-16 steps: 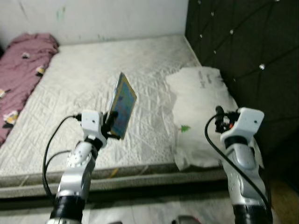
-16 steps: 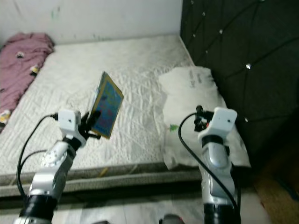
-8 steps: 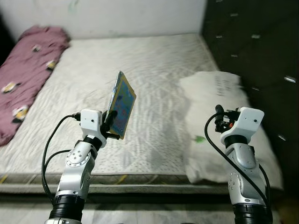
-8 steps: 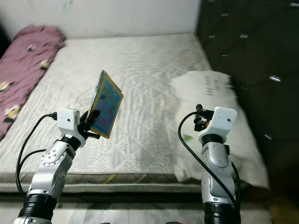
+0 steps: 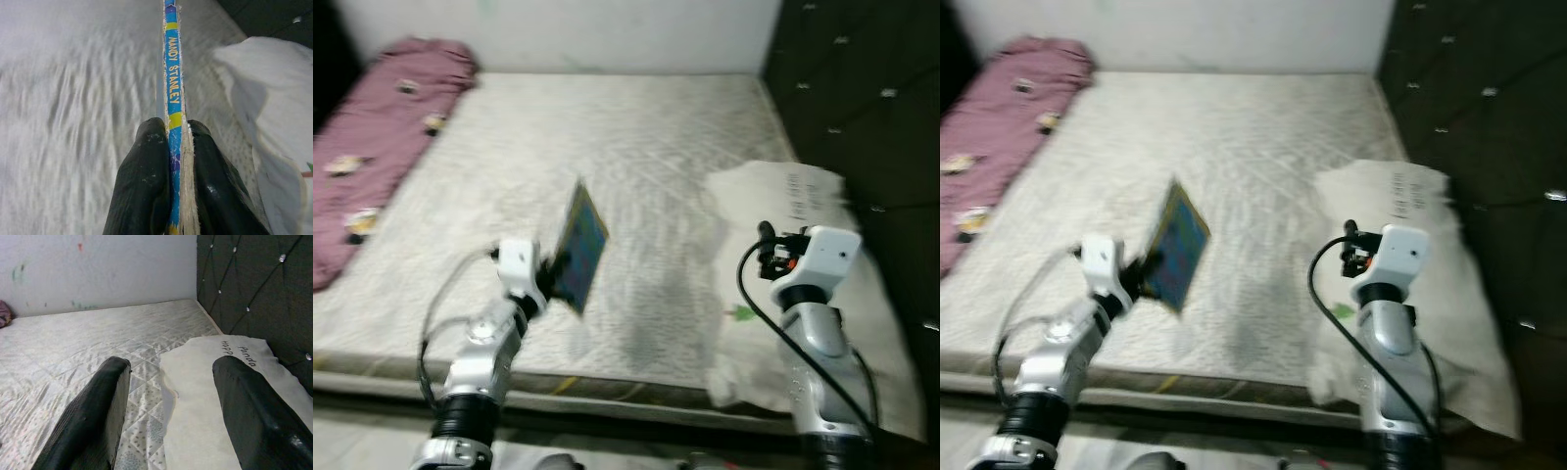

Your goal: Clean up the room

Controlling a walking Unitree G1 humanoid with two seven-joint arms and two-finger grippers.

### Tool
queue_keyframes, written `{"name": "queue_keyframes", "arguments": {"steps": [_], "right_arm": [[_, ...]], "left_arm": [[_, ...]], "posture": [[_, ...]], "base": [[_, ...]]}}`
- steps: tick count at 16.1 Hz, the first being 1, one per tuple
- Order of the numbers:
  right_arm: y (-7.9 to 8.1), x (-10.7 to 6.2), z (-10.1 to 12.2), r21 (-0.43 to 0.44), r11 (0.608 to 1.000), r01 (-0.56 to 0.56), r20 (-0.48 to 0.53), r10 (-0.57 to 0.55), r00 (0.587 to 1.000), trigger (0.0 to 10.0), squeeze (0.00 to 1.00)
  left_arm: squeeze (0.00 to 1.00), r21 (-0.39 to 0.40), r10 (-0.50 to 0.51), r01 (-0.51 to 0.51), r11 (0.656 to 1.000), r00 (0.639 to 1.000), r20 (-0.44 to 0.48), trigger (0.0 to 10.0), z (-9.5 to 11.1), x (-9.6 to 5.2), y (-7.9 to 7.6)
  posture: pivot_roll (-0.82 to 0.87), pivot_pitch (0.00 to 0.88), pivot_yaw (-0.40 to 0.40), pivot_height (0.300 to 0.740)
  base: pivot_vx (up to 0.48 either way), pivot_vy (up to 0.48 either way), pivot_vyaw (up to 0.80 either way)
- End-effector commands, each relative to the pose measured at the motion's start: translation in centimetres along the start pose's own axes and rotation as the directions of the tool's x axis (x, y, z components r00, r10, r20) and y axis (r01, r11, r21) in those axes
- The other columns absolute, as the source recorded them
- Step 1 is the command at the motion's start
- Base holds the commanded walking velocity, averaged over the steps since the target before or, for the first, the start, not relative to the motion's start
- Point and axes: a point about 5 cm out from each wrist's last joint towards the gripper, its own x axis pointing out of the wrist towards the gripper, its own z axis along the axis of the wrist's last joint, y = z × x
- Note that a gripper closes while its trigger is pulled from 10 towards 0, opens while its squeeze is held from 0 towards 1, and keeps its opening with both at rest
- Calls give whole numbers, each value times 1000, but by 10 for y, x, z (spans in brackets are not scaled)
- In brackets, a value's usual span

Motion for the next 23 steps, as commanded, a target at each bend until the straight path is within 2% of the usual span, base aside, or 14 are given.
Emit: {"name": "queue_keyframes", "arguments": {"steps": [1,4,6,11,15,23], "right_arm": [[-4,-3,7,2,1000,1,10,-1,1000,10000,0],[-10,-19,7,2,1000,2,-10,-2,1000,10000,0],[-12,-30,2,-8,1000,6,-48,-6,999,10000,0],[-13,-37,5,-10,1000,-13,-74,13,997,10000,0],[-18,-40,7,-27,999,-22,-93,20,995,10000,0],[-19,-41,8,-43,998,-37,-105,32,994,10000,0]], "left_arm": [[0,-49,-35,37,998,999,27,10000,13,9,-8],[0,-43,-42,43,998,999,24,10000,10,12,-13],[0,-64,-18,21,998,999,45,10000,15,14,-8],[0,-106,18,-7,994,995,101,10000,34,26,-3],[0,-155,39,-19,988,991,130,10000,42,35,-4],[0,-185,76,-42,982,980,182,10000,49,35,9]], "posture": [[-119,0,52,740],[-141,0,52,715],[-144,0,52,690],[-146,4,29,625],[-156,5,20,620],[-161,9,4,620]], "base": [[0,0,0],[0,0,0],[0,0,0],[0,0,0],[0,0,0],[72,0,0]]}}
